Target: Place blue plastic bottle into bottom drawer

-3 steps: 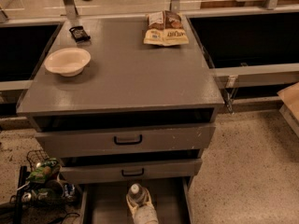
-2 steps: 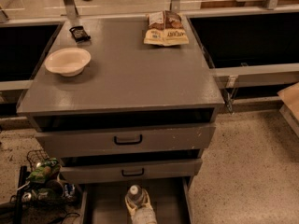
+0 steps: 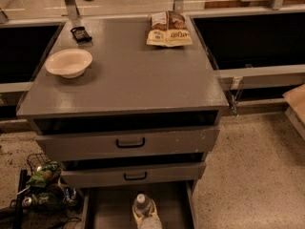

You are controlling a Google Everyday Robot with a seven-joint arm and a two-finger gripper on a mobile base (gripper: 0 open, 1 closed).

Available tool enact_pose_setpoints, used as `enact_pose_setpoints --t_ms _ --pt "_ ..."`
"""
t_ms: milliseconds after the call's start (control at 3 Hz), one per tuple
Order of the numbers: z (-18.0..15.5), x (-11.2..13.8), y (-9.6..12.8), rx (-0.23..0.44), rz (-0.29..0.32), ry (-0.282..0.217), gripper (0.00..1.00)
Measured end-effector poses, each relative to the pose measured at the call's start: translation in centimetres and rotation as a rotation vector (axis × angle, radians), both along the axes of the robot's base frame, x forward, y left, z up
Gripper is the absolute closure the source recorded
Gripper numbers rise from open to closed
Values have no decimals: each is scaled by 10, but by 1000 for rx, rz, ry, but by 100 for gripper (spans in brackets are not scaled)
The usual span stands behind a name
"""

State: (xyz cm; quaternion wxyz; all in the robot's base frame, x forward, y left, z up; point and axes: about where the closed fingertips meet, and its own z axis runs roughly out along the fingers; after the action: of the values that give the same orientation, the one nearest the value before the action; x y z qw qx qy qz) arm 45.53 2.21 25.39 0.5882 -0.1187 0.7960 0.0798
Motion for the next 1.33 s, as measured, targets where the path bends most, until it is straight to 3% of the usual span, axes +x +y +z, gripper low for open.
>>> enact_pose_setpoints --t_ms 333,667,1000,1333 --pt "-3 -5 9 15 3 8 100" --pt "-3 2 -2 23 -34 1 100" --pt "-1 18 -42 -40 -94 -1 100" --pt "-1 17 -42 -54 -97 -3 100"
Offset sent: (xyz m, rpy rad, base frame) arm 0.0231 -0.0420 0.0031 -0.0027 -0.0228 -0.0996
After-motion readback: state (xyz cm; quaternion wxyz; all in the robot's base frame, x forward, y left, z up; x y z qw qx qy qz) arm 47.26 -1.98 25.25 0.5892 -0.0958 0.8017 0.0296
